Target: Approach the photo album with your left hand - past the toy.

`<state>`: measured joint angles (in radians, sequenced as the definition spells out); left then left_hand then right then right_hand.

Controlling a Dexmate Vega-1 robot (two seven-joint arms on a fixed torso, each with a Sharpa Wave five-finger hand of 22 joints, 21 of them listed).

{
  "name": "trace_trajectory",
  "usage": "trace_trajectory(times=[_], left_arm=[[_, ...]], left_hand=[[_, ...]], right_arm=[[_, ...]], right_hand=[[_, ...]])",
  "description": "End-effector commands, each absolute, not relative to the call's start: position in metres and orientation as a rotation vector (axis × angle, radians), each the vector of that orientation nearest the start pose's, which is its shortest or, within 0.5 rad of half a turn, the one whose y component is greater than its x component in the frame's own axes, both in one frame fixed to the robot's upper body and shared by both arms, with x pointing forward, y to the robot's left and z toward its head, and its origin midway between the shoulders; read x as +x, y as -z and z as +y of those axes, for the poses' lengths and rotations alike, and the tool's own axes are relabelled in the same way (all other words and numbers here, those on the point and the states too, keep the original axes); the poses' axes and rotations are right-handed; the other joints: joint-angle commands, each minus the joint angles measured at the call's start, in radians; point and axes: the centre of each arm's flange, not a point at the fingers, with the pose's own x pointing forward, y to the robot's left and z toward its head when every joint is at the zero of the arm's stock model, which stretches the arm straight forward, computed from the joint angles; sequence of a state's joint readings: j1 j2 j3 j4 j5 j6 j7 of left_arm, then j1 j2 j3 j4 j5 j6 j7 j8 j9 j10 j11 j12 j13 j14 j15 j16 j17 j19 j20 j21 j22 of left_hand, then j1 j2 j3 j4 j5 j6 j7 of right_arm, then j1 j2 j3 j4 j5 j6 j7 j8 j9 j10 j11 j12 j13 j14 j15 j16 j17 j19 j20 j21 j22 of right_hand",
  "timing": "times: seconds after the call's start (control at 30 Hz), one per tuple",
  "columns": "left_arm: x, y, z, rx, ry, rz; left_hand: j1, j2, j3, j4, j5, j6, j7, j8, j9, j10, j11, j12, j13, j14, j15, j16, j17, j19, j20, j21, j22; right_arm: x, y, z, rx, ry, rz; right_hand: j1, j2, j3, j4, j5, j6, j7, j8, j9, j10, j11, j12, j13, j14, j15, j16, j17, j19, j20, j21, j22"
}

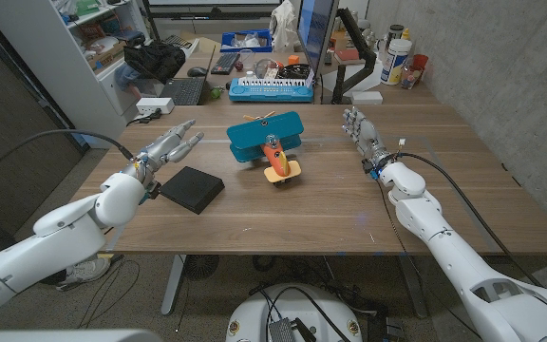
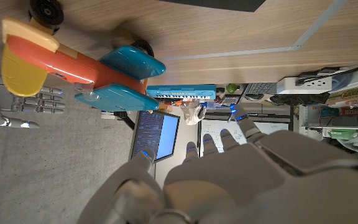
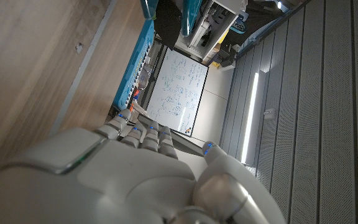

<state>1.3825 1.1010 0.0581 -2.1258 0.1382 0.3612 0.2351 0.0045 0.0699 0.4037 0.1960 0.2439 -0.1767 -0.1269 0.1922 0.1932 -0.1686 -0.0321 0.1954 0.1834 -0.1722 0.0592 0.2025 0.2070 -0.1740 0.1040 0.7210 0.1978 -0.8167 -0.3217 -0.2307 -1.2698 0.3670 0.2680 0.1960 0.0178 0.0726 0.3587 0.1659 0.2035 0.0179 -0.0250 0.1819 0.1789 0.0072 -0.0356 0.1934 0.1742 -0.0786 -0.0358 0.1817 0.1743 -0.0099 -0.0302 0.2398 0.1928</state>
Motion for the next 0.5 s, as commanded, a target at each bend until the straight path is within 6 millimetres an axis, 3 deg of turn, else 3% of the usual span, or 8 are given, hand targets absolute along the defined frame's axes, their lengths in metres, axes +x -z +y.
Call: trace_trajectory(times=[0.03,0.5], left_arm=[[0.4985,0.0035,0.3525,1.188,-0.187,-0.443],[0.5006,0.0047,0.3529,1.205,-0.166,-0.408]], left_hand=[[-0.008,0.099,-0.001,0.0,-0.002,-0.127,0.0,-0.001,0.002,-0.177,0.004,0.001,0.005,-0.241,0.005,-0.001,0.004,-0.323,0.003,0.001,0.004],[-0.01,0.1,-0.007,0.001,-0.003,-0.133,0.001,-0.001,0.003,-0.182,0.006,0.003,0.006,-0.247,0.009,-0.001,0.005,-0.333,0.008,0.0,0.006]], right_arm=[[0.6583,0.0056,-0.2425,-0.085,-0.305,-0.653],[0.6599,0.0061,-0.2417,-0.087,-0.305,-0.65]], right_hand=[[0.008,0.103,-0.001,-0.001,0.004,0.004,-0.004,0.005,0.003,0.0,-0.002,0.006,0.004,0.002,-0.013,0.004,0.002,0.004,-0.052,-0.001,0.003],[0.009,0.103,-0.002,-0.001,0.004,0.004,-0.004,0.005,0.003,0.001,0.0,0.006,0.004,0.003,-0.013,0.004,0.002,0.004,-0.052,-0.002,0.003]])
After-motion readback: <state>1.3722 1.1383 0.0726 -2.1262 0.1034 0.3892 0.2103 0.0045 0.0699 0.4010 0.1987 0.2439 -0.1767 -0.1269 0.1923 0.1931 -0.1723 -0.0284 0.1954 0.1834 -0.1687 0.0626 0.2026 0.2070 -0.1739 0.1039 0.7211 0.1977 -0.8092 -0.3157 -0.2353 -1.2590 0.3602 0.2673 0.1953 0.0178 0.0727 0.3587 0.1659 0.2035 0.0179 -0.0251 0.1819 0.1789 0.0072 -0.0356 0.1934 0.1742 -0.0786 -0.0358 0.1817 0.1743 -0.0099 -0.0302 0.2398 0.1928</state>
